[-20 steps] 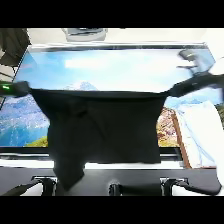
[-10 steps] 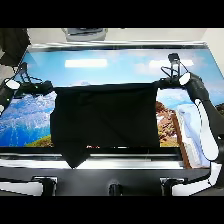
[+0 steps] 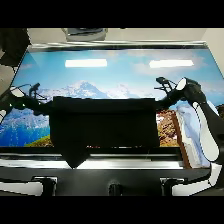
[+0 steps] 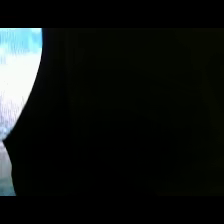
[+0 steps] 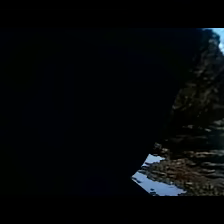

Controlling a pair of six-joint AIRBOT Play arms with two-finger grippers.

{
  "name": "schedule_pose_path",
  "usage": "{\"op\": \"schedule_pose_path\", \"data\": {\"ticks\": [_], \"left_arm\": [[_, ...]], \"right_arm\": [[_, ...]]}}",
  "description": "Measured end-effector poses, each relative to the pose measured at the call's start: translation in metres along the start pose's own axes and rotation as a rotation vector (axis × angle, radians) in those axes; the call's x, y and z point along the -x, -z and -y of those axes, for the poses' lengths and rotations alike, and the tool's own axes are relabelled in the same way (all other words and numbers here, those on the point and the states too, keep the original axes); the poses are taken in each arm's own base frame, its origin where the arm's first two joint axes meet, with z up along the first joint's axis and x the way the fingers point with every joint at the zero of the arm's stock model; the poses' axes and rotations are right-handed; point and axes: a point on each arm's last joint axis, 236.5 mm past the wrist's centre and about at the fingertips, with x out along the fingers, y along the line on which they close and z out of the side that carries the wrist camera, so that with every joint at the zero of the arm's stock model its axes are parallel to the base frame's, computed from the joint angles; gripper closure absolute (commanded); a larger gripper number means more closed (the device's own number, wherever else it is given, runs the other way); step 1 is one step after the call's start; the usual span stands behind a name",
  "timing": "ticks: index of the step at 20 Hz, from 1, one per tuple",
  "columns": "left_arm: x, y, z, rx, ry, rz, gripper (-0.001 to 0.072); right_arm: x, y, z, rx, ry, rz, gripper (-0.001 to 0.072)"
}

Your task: Fold the shirts.

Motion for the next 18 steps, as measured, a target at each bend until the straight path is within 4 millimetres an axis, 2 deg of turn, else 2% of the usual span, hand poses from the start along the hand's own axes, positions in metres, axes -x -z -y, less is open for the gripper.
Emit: {"op": "schedule_pose_path", "data": {"ticks": [1,2,3,5,6,8,10,11,13,14,15,18], "left_arm": [[-0.002,0.004,-0.002,0.017,-0.002,-0.013,0.0225],[0.000,0.005,-0.003,0.030,0.000,-0.019,0.0171],[0.006,0.006,-0.004,0.041,0.005,-0.026,0.0172],[0.021,0.005,-0.005,0.055,0.018,-0.032,0.0175],[0.029,0.011,-0.008,0.068,0.022,-0.051,0.0181],[0.038,0.029,-0.013,0.089,0.029,-0.085,0.0181],[0.035,0.063,-0.015,0.103,0.039,-0.144,0.0182],[0.030,0.085,-0.016,0.111,0.043,-0.176,0.0182],[0.019,0.125,-0.018,0.114,0.050,-0.222,0.0185],[0.014,0.143,-0.019,0.115,0.051,-0.233,0.0214],[0.009,0.158,-0.019,0.113,0.053,-0.247,0.0214],[-0.005,0.193,-0.020,0.112,0.061,-0.281,0.0213]], "right_arm": [[-0.001,0.004,0.000,-0.014,-0.004,-0.016,0.0329],[0.004,0.004,0.002,-0.025,0.000,-0.013,0.0311],[0.014,0.001,0.005,-0.036,0.002,0.000,0.0248],[0.038,0.003,0.010,-0.056,-0.008,0.011,0.0243],[0.050,0.011,0.013,-0.067,-0.019,0.000,0.0212],[0.064,0.039,0.011,-0.080,-0.069,-0.063,0.0206],[0.067,0.073,-0.005,-0.081,-0.144,-0.140,0.0199],[0.065,0.087,-0.014,-0.086,-0.178,-0.163,0.0166],[0.060,0.115,-0.034,-0.096,-0.235,-0.193,0.0165],[0.057,0.125,-0.043,-0.095,-0.256,-0.197,0.0132],[0.054,0.134,-0.053,-0.094,-0.278,-0.192,0.0091],[0.042,0.160,-0.073,-0.084,-0.314,-0.191,0.0090]]}}
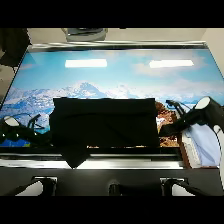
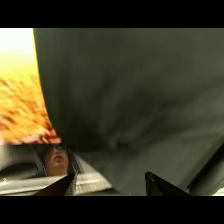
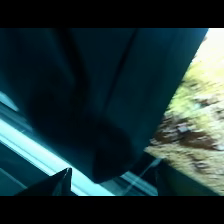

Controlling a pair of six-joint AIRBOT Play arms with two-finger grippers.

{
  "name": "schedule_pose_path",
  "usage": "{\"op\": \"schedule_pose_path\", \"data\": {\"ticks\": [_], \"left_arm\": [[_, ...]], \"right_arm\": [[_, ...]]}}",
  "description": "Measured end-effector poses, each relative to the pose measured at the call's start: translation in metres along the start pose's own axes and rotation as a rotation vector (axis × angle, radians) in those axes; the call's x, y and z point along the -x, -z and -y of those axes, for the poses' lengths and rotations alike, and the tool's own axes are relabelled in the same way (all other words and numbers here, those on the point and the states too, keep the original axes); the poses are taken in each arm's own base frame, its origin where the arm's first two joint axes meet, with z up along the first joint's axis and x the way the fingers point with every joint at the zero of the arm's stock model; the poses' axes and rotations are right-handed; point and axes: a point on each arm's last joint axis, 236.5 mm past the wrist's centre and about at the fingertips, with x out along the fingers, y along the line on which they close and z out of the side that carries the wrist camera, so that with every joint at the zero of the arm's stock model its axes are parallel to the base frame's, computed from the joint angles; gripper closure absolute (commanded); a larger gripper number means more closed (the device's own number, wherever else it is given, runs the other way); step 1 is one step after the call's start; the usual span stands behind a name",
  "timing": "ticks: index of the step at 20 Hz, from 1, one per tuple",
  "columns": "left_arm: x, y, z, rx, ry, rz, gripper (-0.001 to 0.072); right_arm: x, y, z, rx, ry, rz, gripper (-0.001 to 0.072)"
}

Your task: Fold the shirts.

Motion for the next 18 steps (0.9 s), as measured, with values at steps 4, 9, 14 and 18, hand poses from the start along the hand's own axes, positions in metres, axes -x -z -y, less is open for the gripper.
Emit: {"op": "schedule_pose_path", "data": {"ticks": [4,9,14,18], "left_arm": [[-0.019,0.022,0.006,0.010,0.053,-0.034,0.0272],[-0.029,0.016,0.005,0.043,0.064,0.012,0.0635],[-0.030,0.008,0.005,0.074,0.067,0.053,0.0676],[-0.030,0.008,0.005,0.072,0.066,0.053,0.0676]], "right_arm": [[-0.024,0.019,-0.008,-0.007,-0.035,-0.009,0.0090],[-0.039,0.020,-0.009,-0.020,-0.046,0.022,0.0091],[-0.056,0.010,-0.003,-0.081,-0.038,0.104,0.0348],[-0.061,0.004,0.007,-0.159,-0.006,0.147,0.0655]]}}
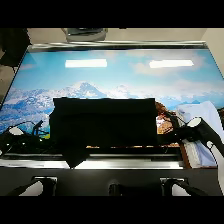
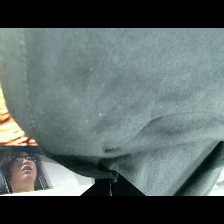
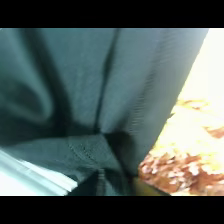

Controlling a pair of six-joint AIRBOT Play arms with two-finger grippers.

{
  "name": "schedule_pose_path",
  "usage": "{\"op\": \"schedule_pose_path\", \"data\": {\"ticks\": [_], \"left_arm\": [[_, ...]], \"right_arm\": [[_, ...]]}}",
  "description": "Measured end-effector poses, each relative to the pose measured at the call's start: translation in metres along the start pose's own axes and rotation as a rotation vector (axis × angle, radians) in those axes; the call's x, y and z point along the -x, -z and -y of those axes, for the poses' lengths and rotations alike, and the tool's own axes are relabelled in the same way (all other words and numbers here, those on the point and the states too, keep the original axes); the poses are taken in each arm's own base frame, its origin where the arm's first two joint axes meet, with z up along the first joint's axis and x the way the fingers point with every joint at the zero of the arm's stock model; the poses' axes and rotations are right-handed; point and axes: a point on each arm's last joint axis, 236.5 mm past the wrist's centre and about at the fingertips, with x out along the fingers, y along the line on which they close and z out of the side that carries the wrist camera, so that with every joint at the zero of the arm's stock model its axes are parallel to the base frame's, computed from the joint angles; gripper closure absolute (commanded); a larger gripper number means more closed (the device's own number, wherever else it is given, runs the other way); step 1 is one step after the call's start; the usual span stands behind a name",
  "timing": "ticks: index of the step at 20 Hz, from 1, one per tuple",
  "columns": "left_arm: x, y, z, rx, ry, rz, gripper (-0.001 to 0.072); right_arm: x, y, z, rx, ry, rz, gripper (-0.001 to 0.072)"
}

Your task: Fold the shirts.

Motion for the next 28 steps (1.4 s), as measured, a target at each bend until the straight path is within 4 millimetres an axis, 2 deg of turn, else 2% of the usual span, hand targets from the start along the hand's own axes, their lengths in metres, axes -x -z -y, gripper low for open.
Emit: {"op": "schedule_pose_path", "data": {"ticks": [3,4,5,6,8,9,10,14,15,16,17,18,19,22,24,25,26,28], "left_arm": [[0.000,0.000,-0.001,-0.013,-0.003,-0.001,0.0676],[0.000,0.000,-0.001,-0.016,-0.004,-0.001,0.0676],[0.000,0.000,-0.001,-0.019,-0.004,-0.001,0.0677],[0.000,0.000,-0.001,-0.021,-0.004,-0.001,0.0676],[0.000,0.000,-0.001,-0.024,-0.005,-0.001,0.0677],[0.000,0.000,-0.001,-0.026,-0.006,-0.001,0.0676],[0.000,0.000,-0.001,-0.027,-0.006,-0.001,0.0676],[0.000,0.000,-0.002,-0.027,-0.007,-0.002,0.0676],[0.000,0.000,-0.002,-0.028,-0.007,-0.002,0.0676],[0.000,0.000,-0.002,-0.028,-0.007,-0.002,0.0676],[0.000,0.000,-0.002,-0.028,-0.007,-0.002,0.0676],[0.000,0.000,-0.002,-0.028,-0.007,-0.002,0.0677],[0.000,0.000,-0.002,-0.028,-0.007,-0.002,0.0678],[0.002,-0.002,-0.002,-0.055,-0.013,0.003,0.0680],[0.013,-0.022,-0.004,-0.096,-0.045,0.081,0.0680],[0.023,-0.035,-0.006,-0.128,-0.074,0.129,0.0681],[0.036,-0.041,0.001,-0.147,-0.070,0.159,0.0682],[0.068,-0.059,0.026,-0.198,-0.040,0.252,0.0684]], "right_arm": [[-0.001,0.001,0.002,-0.035,0.006,-0.002,0.0668],[-0.001,0.004,0.002,-0.041,0.009,-0.013,0.0609],[-0.001,0.007,0.003,-0.041,0.014,-0.027,0.0394],[-0.001,0.012,0.002,-0.041,0.008,-0.046,0.0291],[0.000,0.016,0.002,-0.039,0.011,-0.066,0.0260],[0.000,0.018,0.003,-0.039,0.019,-0.074,0.0219],[0.000,0.020,0.004,-0.044,0.020,-0.078,0.0219],[-0.001,0.022,0.003,-0.084,0.012,-0.090,0.0228],[-0.002,0.022,0.002,-0.092,0.004,-0.093,0.0269],[-0.003,0.024,0.002,-0.099,0.000,-0.100,0.0362],[-0.005,0.025,0.002,-0.106,0.000,-0.107,0.0401],[-0.006,0.026,0.004,-0.108,0.002,-0.114,0.0588],[-0.007,0.028,0.008,-0.106,0.017,-0.123,0.0668],[-0.008,0.029,0.009,-0.109,0.018,-0.132,0.0670],[-0.005,0.026,0.010,-0.075,0.026,-0.135,0.0671],[-0.002,0.023,0.013,-0.049,0.040,-0.129,0.0671],[0.004,0.014,0.019,-0.018,0.069,-0.110,0.0672],[0.022,-0.012,0.030,0.045,0.137,-0.036,0.0675]]}}
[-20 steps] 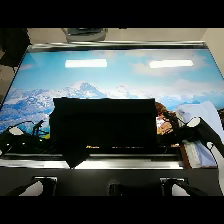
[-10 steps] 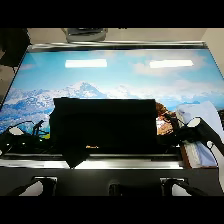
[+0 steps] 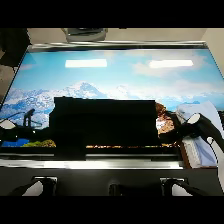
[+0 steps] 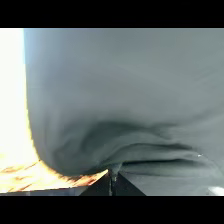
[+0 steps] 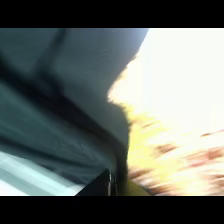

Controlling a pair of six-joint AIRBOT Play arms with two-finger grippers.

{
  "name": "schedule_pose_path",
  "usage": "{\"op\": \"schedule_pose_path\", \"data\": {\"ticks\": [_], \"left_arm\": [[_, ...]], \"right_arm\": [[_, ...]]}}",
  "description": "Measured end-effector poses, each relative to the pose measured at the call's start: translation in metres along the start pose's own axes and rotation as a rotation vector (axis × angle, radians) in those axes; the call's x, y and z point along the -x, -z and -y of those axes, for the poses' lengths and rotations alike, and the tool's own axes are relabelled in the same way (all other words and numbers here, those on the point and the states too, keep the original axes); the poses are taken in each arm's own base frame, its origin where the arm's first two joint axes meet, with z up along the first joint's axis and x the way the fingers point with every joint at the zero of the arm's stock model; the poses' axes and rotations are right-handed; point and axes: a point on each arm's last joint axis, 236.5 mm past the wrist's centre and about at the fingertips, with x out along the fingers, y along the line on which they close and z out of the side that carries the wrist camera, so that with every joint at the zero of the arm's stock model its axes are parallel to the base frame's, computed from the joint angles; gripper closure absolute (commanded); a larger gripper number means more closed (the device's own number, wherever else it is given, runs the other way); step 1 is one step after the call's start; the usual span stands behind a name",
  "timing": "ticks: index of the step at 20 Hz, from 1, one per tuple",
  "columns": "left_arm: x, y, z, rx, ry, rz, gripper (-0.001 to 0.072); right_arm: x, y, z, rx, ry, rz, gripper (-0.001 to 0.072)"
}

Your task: Fold the shirts.

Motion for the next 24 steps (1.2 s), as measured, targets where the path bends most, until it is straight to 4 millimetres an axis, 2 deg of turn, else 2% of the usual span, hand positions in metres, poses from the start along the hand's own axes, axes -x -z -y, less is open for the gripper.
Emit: {"op": "schedule_pose_path", "data": {"ticks": [4,6,8,10,13,15,17,18,19,20,21,24], "left_arm": [[0.057,-0.063,0.037,-0.082,0.043,0.197,0.0684],[0.070,-0.092,0.051,-0.116,0.057,0.241,0.0683],[0.071,-0.121,0.061,-0.141,0.071,0.252,0.0683],[0.063,-0.153,0.067,-0.151,0.088,0.245,0.0683],[0.042,-0.200,0.063,-0.108,0.101,0.224,0.0683],[0.016,-0.214,0.055,-0.060,0.114,0.168,0.0682],[-0.012,-0.215,0.046,-0.012,0.123,0.091,0.0677],[-0.026,-0.212,0.041,0.006,0.125,0.049,0.0584],[-0.036,-0.210,0.038,0.018,0.130,0.022,0.0376],[-0.044,-0.208,0.037,0.035,0.137,-0.001,0.0196],[-0.048,-0.207,0.036,0.043,0.144,-0.017,0.0159],[-0.038,-0.214,0.038,0.042,0.165,-0.009,0.0160]], "right_arm": [[0.044,-0.045,-0.012,0.078,0.005,0.111,0.0675],[0.057,-0.074,-0.018,0.124,0.023,0.165,0.0675],[0.065,-0.111,-0.015,0.144,0.054,0.226,0.0674],[0.070,-0.146,-0.010,0.133,0.068,0.282,0.0674],[0.067,-0.193,-0.006,0.103,0.046,0.341,0.0673],[0.057,-0.213,-0.003,0.068,0.013,0.365,0.0672],[0.042,-0.226,-0.003,0.032,-0.033,0.369,0.0671],[0.034,-0.228,-0.003,0.017,-0.055,0.362,0.0669],[0.027,-0.229,-0.004,0.007,-0.072,0.354,0.0572],[0.022,-0.229,-0.005,-0.003,-0.088,0.345,0.0239],[0.021,-0.230,-0.006,-0.010,-0.103,0.342,0.0071],[0.037,-0.226,-0.005,0.017,-0.138,0.356,0.0034]]}}
